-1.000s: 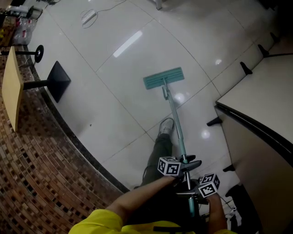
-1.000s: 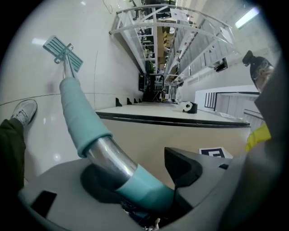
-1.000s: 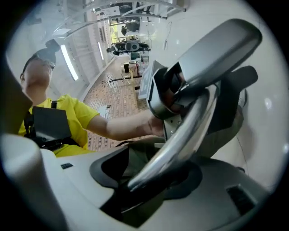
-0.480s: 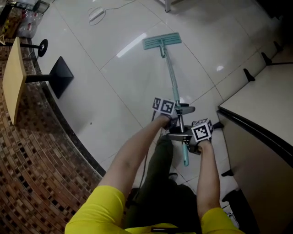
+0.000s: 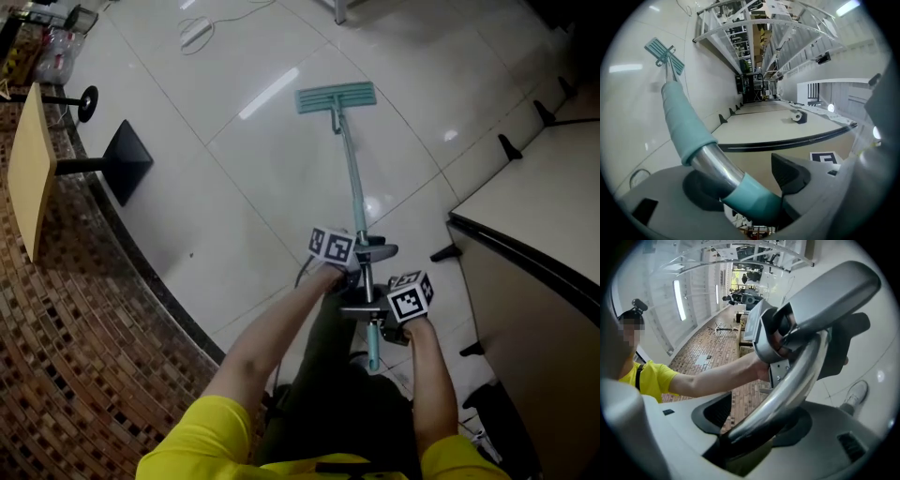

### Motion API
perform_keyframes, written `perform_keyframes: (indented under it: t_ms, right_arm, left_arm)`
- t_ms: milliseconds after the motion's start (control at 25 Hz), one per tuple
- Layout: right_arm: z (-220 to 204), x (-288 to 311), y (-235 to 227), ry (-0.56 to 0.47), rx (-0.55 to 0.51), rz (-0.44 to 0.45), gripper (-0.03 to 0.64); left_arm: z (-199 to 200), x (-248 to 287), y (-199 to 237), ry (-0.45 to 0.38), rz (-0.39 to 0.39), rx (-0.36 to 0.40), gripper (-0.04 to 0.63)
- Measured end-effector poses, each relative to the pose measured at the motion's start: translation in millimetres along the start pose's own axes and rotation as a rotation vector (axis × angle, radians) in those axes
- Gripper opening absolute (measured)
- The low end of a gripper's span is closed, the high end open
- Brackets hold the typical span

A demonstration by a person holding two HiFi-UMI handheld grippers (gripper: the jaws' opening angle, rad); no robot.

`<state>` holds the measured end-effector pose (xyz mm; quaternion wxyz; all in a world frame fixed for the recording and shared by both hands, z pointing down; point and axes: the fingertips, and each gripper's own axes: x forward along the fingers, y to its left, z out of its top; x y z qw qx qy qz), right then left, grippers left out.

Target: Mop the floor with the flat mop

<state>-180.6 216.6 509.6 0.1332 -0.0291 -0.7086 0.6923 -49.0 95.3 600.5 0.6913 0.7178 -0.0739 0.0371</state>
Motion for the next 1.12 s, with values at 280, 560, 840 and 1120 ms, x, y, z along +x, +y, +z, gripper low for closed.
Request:
perform_keyframes:
  t_ms: [280,560,840,1120]
  right_arm:
    - [-130.9,0.2,58.3,0.012,0.088,0.002,0.259]
    - [-163.0,-5.0,58.9,0.019,0.097,0.009,0.259]
    - [-159.1,-5.4,56.2,0.033,0.067,0.013,0.262]
    - [-166.6,-1.4,55.3,0.047,0.056,-0.004,0.262]
  left_arm:
    - [-141.1,7.4,-54.3,0.013,-0.002,-0.091,0.307]
    - [-171.8,15.8,-54.3,-0.004,0.007,-0.106,0.307]
    - [-166.4,15.8,-51.6,-0.006,0.010,-0.096,0.308]
    - [-170.3,12.2,-53.2,-0.026,-0.005,-0.088,0.308]
